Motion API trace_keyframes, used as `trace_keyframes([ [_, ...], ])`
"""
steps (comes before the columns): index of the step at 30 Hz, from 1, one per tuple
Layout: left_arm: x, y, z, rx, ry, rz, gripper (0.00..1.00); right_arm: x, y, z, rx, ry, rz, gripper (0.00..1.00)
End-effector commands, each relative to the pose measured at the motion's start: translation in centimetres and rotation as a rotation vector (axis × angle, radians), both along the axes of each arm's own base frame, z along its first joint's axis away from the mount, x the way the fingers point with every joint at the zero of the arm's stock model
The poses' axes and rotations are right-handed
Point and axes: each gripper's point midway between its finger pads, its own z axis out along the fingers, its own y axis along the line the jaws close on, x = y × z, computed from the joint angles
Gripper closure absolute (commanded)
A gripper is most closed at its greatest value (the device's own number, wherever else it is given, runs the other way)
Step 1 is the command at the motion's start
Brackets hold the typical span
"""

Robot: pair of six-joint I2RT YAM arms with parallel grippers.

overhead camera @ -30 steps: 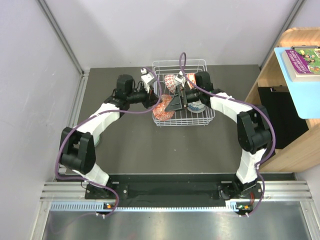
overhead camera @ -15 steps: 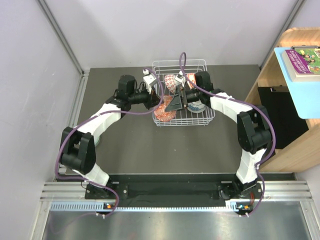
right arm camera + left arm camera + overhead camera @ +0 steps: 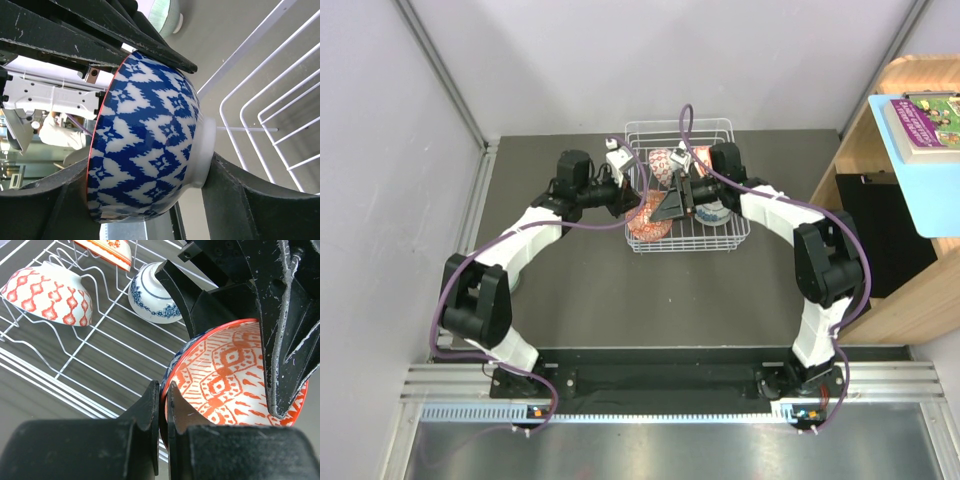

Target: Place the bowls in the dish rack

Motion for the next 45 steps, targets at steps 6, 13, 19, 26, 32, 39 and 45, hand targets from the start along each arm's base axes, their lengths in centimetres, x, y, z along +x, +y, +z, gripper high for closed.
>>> trace_keyframes([
  [6, 0.2, -1.3, 1.7, -0.045, -0.054, -0.048, 0.74, -1.5, 0.9, 3.4, 0.103, -0.115, 0.107, 1.0],
  [13, 0.4, -0.6, 2.1, -0.021, -0.077, -0.025, 0.49, -1.3, 0.8, 3.4, 0.088, -0.139, 0.076, 1.0],
  [19, 1.9, 3.0, 2.8, -0.039, -0.06, 0.068, 0.32, -0.5, 0.5, 3.5, 0.063, -0.177, 0.022, 1.0],
  [26, 2.7, 8.5, 4.0, -0.076, -0.061, 0.157, 0.14, 2.7, -1.4, 2.4, -0.07, -0.261, -0.134, 1.0],
  [32, 2.2, 12.8, 3.5, -0.085, -0.052, 0.235, 0.01, 5.6, -3.6, 2.0, -0.252, -0.382, -0.284, 1.0],
  [39, 1.5, 18.5, 1.1, -0.035, 0.002, 0.391, 0.01, 8.9, -6.6, 2.0, -0.461, -0.502, -0.42, 1.0],
  [45, -0.7, 22.6, -2.2, 0.032, 0.083, 0.494, 0.01, 11.0, -8.8, 2.5, -0.646, -0.617, -0.512, 1.0],
])
